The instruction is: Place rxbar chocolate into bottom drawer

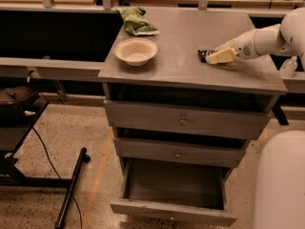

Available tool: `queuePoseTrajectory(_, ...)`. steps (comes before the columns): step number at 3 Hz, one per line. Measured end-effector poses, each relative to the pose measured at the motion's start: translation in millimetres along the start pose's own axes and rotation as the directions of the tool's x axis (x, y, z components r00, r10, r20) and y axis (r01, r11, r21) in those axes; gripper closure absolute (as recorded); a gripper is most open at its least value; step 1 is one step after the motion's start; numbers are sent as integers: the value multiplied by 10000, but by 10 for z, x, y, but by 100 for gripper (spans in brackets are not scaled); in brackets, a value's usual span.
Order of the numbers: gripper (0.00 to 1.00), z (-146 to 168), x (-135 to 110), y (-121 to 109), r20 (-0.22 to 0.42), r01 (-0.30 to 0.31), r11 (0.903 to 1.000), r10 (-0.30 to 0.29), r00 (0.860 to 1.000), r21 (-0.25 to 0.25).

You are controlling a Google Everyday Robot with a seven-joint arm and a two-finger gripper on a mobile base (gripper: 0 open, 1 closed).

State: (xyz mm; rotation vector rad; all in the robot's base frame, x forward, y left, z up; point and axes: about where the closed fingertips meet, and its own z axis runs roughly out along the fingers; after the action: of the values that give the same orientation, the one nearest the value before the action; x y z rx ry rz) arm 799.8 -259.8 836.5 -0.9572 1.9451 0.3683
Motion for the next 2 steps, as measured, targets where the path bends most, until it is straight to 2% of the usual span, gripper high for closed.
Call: queuePoseTrajectory(2,100,-2,-3,2,2,2,10000,-2,10000,-5)
